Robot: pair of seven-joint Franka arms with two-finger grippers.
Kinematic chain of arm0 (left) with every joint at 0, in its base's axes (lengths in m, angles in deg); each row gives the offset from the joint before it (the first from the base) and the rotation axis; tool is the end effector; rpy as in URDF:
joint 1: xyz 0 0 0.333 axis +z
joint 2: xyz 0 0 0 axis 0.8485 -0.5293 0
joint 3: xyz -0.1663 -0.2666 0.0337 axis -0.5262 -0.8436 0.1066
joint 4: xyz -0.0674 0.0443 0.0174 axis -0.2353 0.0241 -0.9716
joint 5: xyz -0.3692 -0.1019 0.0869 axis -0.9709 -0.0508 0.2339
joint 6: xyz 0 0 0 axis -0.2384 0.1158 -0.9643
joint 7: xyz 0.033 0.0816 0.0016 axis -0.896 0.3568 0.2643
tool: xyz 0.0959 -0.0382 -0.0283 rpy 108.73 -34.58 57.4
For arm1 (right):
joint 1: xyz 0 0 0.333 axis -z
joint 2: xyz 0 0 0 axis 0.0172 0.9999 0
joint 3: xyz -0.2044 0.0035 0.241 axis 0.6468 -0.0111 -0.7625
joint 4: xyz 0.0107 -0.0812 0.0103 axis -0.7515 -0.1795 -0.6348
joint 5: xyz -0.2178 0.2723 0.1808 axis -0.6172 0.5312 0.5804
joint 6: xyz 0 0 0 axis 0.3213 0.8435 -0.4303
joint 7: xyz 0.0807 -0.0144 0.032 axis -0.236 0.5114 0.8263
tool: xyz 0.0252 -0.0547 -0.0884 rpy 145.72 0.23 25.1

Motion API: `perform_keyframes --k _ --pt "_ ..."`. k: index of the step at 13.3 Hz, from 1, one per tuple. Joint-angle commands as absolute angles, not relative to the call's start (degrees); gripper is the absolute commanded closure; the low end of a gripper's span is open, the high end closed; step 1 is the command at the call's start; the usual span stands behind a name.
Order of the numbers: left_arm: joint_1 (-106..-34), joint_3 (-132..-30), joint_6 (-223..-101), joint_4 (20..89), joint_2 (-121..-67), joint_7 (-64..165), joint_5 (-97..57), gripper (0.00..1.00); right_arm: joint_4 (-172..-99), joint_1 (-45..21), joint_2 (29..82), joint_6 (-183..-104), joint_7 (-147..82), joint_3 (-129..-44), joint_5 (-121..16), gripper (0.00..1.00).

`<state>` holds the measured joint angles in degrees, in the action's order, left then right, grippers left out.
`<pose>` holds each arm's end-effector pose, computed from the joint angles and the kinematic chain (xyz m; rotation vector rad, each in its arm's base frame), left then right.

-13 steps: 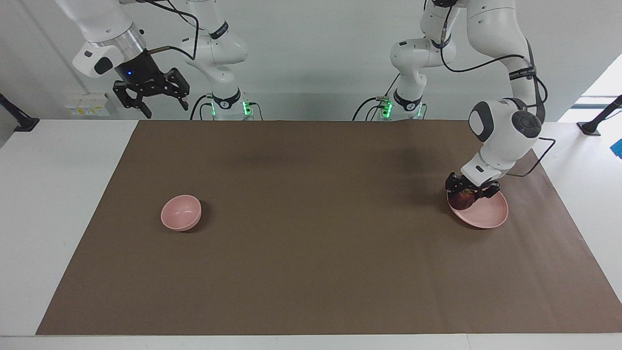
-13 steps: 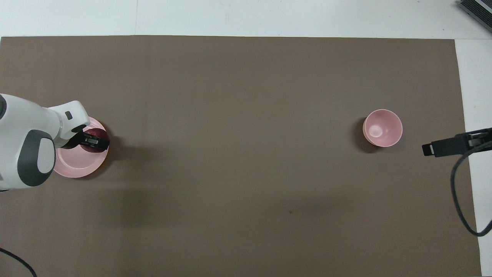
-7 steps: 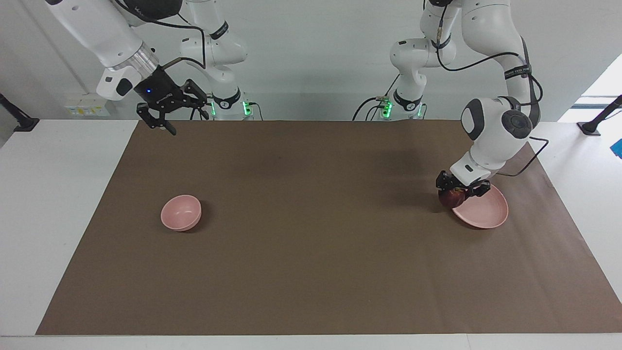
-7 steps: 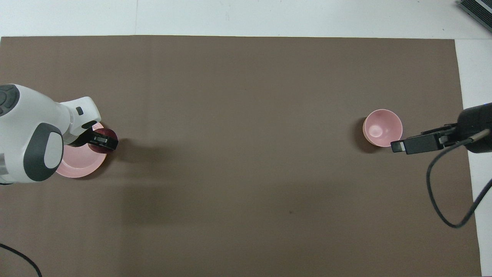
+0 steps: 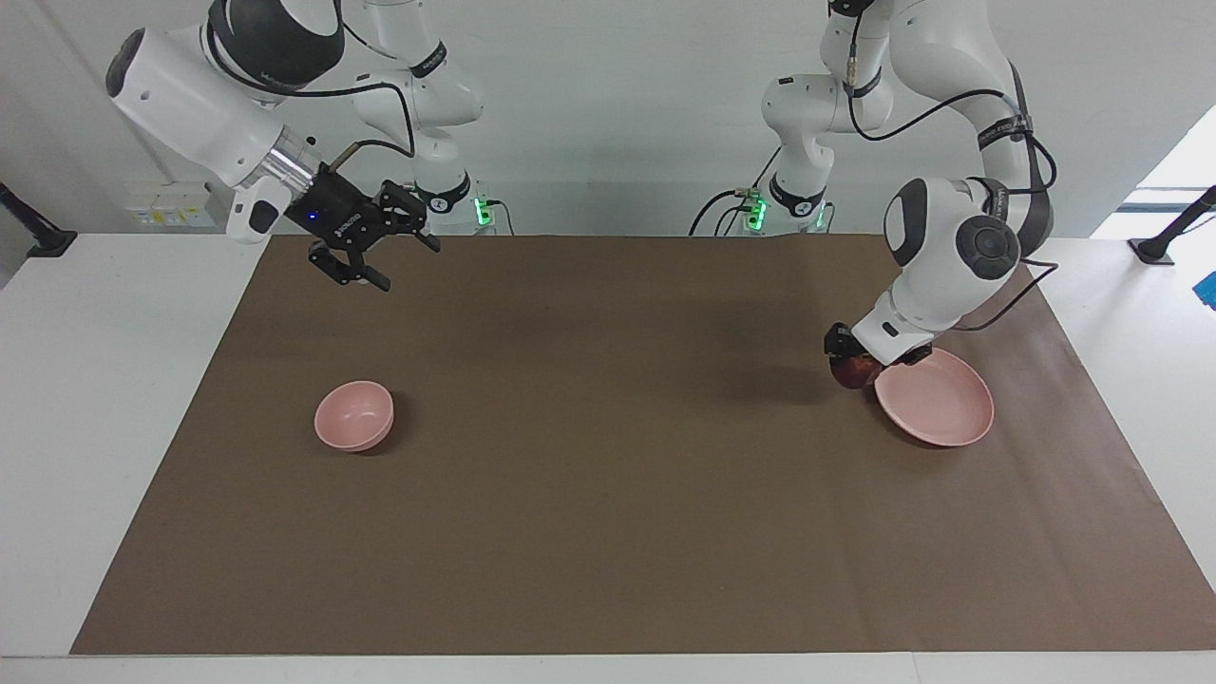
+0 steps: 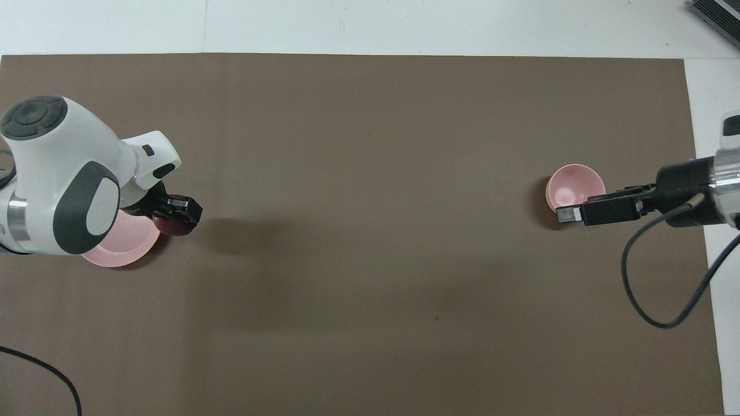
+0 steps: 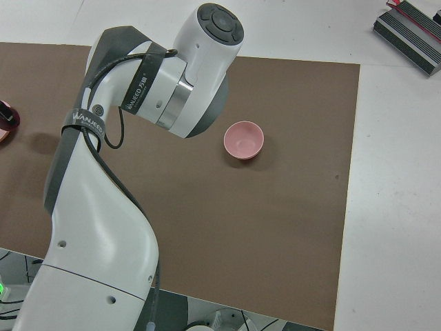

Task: Move apple from plate to bowl
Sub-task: 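Carry the apple with the left gripper while the right gripper approaches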

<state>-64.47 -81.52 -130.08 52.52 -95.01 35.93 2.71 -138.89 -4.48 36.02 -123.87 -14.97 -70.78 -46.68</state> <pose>0.5730 -0.1052 0.3949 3.0820 -0.2224 -0.3362 0.5366 0.0106 0.5554 -2.4831 -0.3135 -0.1092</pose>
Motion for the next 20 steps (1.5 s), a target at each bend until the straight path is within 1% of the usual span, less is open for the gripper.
perform_keyframes --k 1,2,6,11,14,17,20 --pt "-67.2 -80.6 -123.8 45.6 -98.2 46.1 -3.3 1.00 -141.5 -3.1 36.0 -125.0 -11.0 -70.9 -40.7 0.00" --pt "-67.9 -80.6 -121.8 43.6 -98.9 49.2 -7.3 1.00 -142.3 -2.8 36.4 -125.2 -9.6 -70.9 -38.6 0.00" --pt "-70.9 -80.8 -121.0 43.1 -99.4 55.0 -20.8 1.00 -144.1 -1.7 37.8 -124.7 -3.8 -70.9 -32.7 0.00" --pt "-70.6 -83.2 -118.4 43.1 -99.4 58.9 -40.7 1.00 -145.4 -2.3 36.9 -123.2 -3.8 -71.0 -27.5 0.00" --pt "-70.9 -84.6 -118.5 43.3 -99.4 68.2 -52.9 1.00 -145.9 -2.7 36.4 -121.1 -3.8 -71.0 -25.6 0.00" --pt "-70.9 -87.7 -121.7 43.4 -99.4 72.4 -63.1 1.00 -146.6 -2.9 35.9 -120.0 -4.4 -71.0 -22.8 0.00" --pt "-71.0 -94.0 -132.7 43.9 -99.3 82.1 -73.0 1.00 -150.0 -3.9 33.9 -119.4 -6.8 -71.0 -17.9 0.00"
